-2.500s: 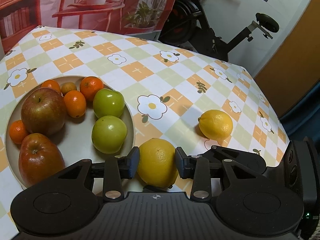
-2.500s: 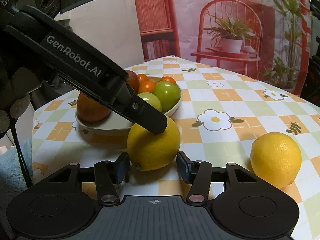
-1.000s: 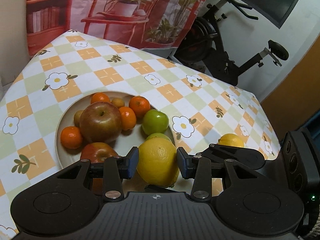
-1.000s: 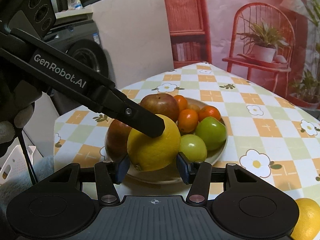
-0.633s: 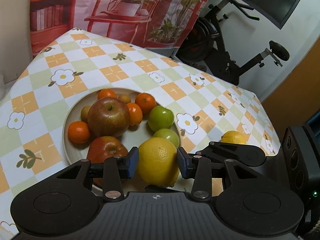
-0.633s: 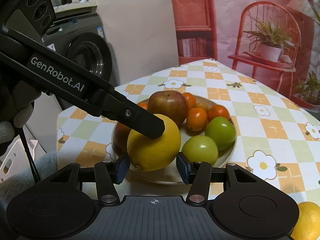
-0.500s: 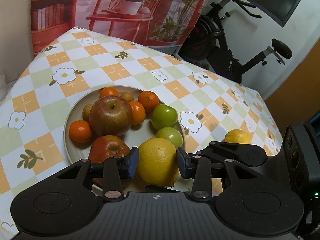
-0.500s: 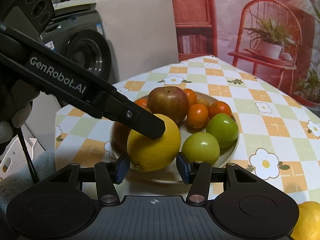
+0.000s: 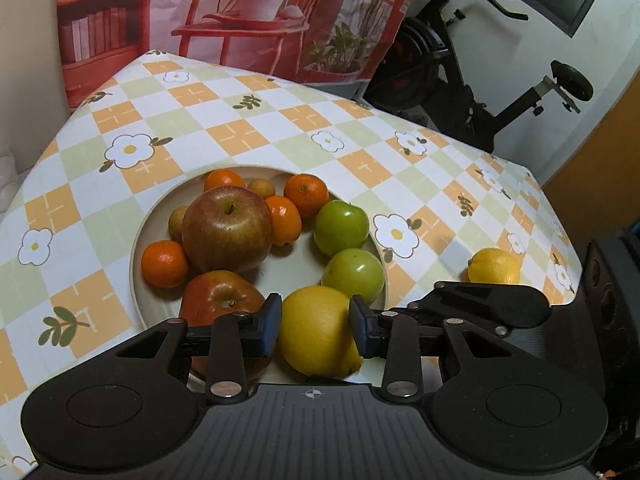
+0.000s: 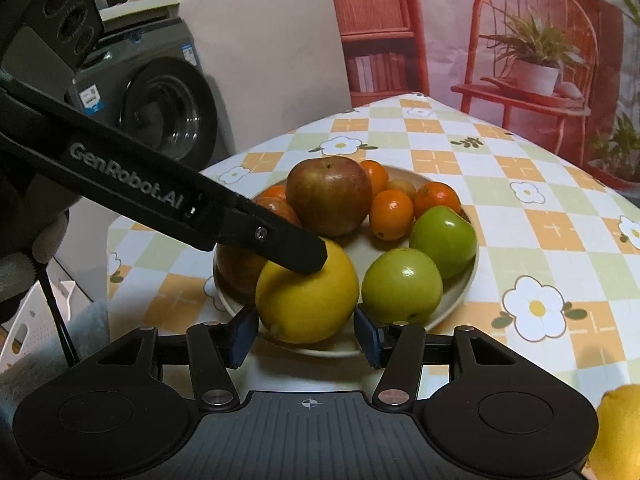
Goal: Organize fruits
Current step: 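Lower both grapefruits onto the plate and open both tools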
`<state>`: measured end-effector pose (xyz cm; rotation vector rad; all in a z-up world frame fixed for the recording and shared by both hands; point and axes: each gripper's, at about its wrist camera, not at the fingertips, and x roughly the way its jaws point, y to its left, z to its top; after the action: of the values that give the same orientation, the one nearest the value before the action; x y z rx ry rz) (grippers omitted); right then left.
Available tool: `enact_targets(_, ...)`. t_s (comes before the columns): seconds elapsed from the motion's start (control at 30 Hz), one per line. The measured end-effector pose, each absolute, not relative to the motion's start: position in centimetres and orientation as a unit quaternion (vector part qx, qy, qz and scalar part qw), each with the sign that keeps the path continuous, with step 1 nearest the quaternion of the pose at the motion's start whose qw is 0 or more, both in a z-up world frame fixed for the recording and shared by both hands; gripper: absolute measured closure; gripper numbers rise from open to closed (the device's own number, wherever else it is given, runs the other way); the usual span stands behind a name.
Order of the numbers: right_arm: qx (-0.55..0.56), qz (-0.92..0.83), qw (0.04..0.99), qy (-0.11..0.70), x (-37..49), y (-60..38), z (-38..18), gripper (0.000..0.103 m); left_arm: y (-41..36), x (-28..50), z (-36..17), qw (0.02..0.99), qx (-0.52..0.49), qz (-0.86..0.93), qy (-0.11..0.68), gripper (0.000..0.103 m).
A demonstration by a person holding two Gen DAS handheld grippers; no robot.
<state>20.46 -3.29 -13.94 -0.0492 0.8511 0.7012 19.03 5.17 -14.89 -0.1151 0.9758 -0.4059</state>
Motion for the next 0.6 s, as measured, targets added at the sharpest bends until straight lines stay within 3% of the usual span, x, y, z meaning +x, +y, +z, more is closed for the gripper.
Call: enact_targets(0.6,-0.006,0.302,0.877,0.374,18.0,-7.2,-12.7,0.055,4.8,18.9,-15.3,0.861,-0.065,-0.192,0.467,0.064)
